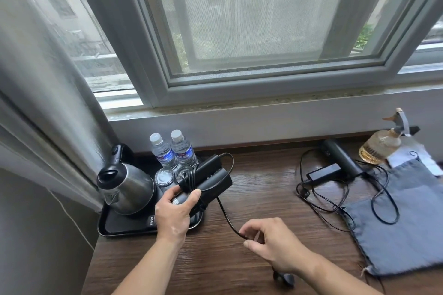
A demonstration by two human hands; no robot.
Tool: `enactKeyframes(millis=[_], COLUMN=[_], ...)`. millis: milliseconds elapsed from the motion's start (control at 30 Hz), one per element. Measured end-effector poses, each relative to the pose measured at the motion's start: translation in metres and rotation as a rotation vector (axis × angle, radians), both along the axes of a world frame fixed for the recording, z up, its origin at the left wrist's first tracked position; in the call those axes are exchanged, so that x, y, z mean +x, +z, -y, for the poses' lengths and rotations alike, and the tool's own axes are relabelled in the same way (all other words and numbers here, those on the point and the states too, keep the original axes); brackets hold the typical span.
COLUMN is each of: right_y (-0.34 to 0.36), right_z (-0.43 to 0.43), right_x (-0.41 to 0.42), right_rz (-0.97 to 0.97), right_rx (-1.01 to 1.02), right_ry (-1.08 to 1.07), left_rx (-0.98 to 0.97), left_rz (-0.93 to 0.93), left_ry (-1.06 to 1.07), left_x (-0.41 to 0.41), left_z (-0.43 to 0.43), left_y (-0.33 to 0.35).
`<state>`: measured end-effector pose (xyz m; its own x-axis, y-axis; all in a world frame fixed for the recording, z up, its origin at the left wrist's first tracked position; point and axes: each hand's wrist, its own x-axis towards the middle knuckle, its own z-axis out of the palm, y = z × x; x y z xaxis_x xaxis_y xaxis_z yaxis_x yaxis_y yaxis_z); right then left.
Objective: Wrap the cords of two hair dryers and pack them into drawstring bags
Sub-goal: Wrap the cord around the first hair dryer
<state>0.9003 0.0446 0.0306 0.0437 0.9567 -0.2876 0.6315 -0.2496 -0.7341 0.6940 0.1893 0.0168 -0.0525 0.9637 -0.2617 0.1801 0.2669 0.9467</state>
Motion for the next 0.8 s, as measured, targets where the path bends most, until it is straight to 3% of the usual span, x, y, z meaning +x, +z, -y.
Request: enactKeyframes(millis=[167, 433, 800], right_y=[0.025, 0.057, 0.064], right_z=[-0.013, -0.035, -0.052], right_x=[-0.006, 0.003, 0.019], right_rz=[0.172, 0.396, 0.351], right_rx=[0.093, 0.307, 0.344], right_ry=[0.151, 0.346, 0.28], left_rx=[0.083, 0.118, 0.069], left_rz=[-0.181, -0.27, -0.235], left_ry=[-0.136, -0.386, -0.639], left_x=[0.001, 0.006, 0.008], left_z=[0.005, 0.015, 0.019], left_y=[-0.007, 0.004, 0.007])
